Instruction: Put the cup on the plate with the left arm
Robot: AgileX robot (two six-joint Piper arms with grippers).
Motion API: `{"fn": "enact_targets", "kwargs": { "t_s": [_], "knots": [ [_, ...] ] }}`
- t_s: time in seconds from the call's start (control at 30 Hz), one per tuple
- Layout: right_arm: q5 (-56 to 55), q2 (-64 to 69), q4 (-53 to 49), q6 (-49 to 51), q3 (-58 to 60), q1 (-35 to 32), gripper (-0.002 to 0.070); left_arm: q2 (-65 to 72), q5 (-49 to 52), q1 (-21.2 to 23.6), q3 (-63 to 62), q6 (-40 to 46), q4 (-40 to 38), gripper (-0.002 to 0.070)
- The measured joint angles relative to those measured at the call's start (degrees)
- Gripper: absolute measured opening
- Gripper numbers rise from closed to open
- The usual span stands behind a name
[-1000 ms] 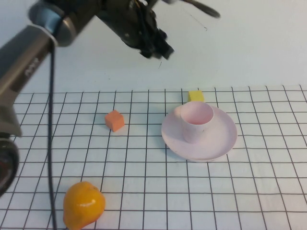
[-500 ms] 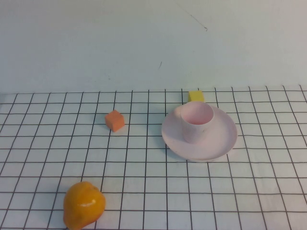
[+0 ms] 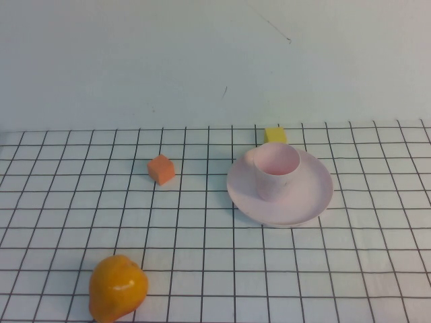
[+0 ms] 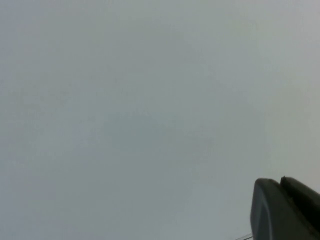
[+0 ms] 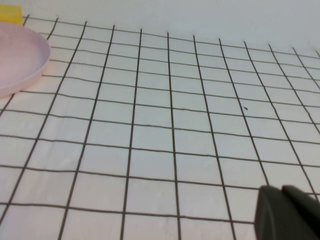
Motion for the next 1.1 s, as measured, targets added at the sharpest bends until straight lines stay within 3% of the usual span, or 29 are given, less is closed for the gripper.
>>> {"fn": "enact_targets", "kwargs": {
  "t_s": [0.13,0.57,0.9,1.1],
  "knots": [
    [0.0,0.0,0.0,0.0,0.0,0.0,-0.0002,-5.2,-5.6,0.0,10.1,-3.2,3.8,-0.0001],
    [0.0,0.0,0.0,0.0,0.0,0.0,-0.0002,-22.4,-26.5,0.0,34.2,-6.7,6.0,-0.0001],
    [0.0,0.0,0.0,0.0,0.0,0.0,-0.0002,-29.1,-30.6,0.0,39.3,-6.9,13.7,-0.0001],
    [0.0,0.0,0.0,0.0,0.0,0.0,-0.0002,-33.0,-31.0,0.0,39.4,-7.3,14.4,-0.0001]
  ]
}}
